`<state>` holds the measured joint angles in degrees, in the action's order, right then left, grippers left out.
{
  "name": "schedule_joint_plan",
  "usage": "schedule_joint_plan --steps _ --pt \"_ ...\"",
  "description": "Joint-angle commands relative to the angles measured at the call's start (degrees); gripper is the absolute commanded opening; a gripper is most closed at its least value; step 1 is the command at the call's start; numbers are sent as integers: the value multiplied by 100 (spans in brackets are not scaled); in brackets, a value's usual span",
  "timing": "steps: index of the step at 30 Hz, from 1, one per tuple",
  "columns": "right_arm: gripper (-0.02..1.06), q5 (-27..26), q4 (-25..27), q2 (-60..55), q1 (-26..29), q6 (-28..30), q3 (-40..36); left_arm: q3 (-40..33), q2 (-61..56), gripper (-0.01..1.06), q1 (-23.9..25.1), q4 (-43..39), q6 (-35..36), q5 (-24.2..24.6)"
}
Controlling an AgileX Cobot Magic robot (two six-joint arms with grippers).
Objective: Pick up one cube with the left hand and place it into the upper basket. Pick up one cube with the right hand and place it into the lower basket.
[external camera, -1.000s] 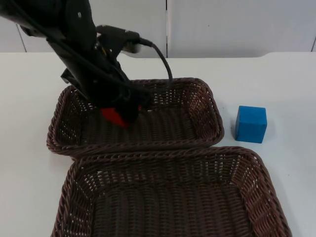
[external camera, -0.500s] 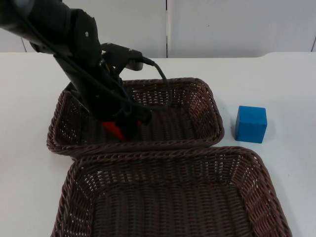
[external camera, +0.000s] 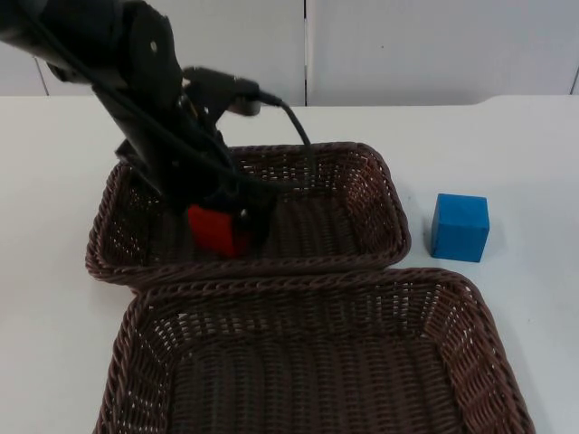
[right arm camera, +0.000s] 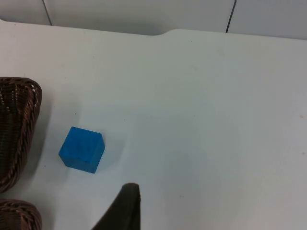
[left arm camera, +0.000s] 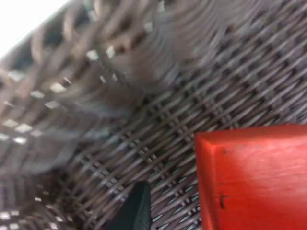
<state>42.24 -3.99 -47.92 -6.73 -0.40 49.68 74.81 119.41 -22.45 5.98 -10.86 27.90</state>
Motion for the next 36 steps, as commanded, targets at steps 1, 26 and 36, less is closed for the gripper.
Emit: schedule_joint_plan --steps 1,26,36 --pt "105 -5 -31 20 17 6 56 29 -298 98 -33 -21 0 31" --pt "105 -7 -30 20 17 6 56 29 -2177 98 -33 -84 23 424" --pt "105 -7 -30 20 17 6 56 9 -2518 98 -33 64 88 633"
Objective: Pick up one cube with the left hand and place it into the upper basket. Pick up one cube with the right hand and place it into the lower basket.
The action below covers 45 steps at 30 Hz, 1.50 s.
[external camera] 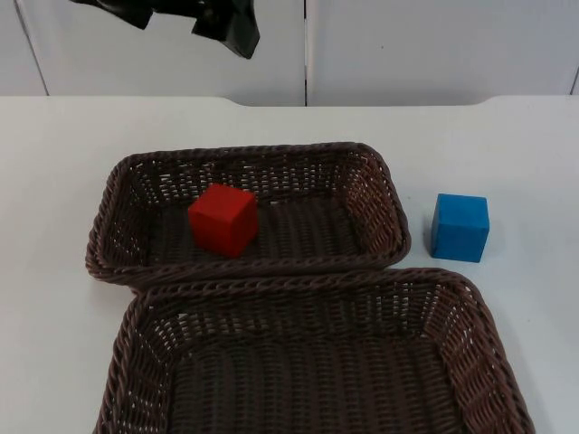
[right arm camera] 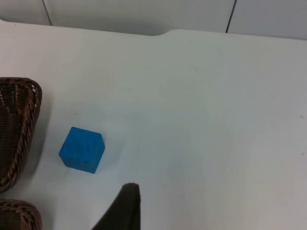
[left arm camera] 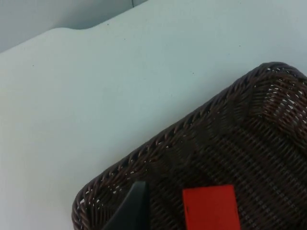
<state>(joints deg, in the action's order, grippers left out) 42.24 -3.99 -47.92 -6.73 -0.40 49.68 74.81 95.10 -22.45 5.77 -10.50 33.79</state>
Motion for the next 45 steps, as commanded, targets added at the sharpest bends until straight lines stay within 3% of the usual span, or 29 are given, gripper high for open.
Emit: schedule_joint_plan --steps 1,25,45 --pt "105 4 -30 20 17 6 56 9 -137 98 -33 86 52 79" --pt "105 50 -30 20 17 6 56 -1297 -1529 98 -33 127 52 134" --pt "105 185 -30 20 17 6 56 -2942 -3711 98 -33 2 544 66"
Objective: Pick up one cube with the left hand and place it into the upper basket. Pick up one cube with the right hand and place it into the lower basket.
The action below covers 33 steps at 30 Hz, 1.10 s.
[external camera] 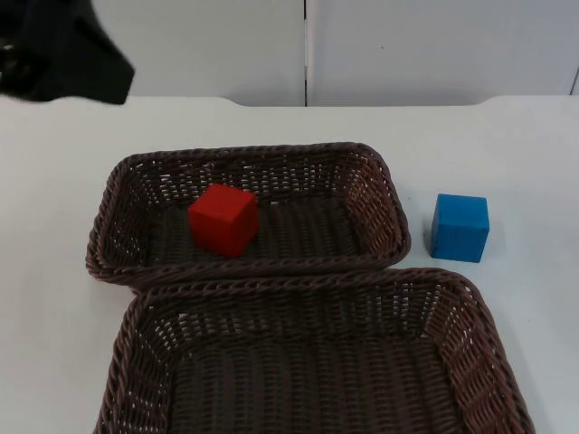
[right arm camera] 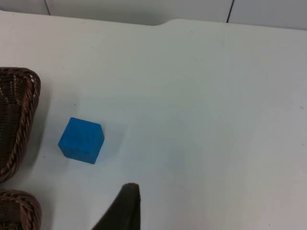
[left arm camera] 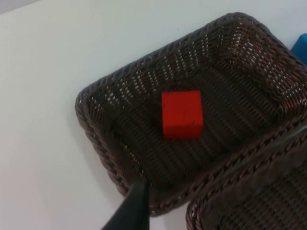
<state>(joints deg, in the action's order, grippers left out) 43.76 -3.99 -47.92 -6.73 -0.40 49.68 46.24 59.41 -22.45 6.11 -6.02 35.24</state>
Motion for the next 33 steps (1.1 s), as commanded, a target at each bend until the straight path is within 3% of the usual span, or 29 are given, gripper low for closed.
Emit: schedule_joint_plan --steps 1,11,18,22,33 --pt "105 33 -30 20 17 6 56 -143 -214 98 -33 -63 117 -104" --pt "105 9 29 20 17 6 56 -656 -1148 98 -11 -223 602 -156" --pt "105 31 29 20 17 6 56 -727 -1651 98 -11 -364 681 256" --pt "105 160 40 20 17 6 56 -854 -1856 98 -11 -1036 1384 385" --pt "105 339 135 20 17 6 56 -1262 -2009 98 -11 -1113 1891 163"
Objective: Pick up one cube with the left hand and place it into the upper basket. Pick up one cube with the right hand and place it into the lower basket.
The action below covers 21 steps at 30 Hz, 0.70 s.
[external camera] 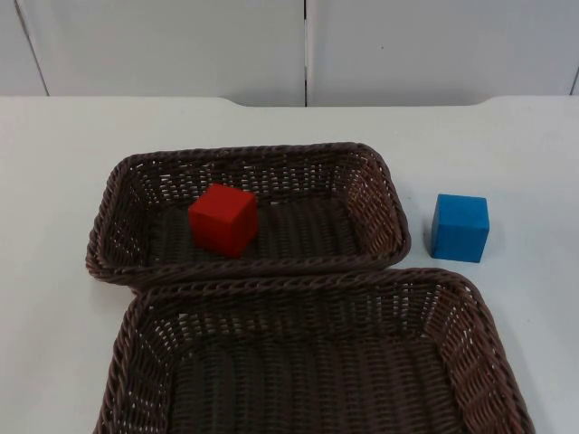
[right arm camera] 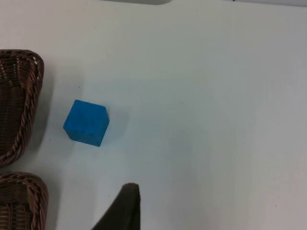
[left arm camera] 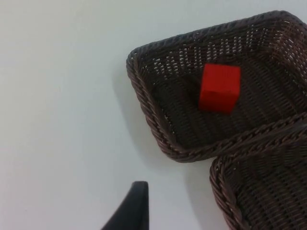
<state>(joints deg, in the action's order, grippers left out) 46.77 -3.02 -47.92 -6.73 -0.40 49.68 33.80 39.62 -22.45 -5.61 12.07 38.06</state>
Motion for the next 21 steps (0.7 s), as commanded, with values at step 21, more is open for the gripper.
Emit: schedule_joint_plan --steps 21 --pt "105 -150 1461 -1271 17 760 56 -18 -30 98 -11 -102 26 -98"
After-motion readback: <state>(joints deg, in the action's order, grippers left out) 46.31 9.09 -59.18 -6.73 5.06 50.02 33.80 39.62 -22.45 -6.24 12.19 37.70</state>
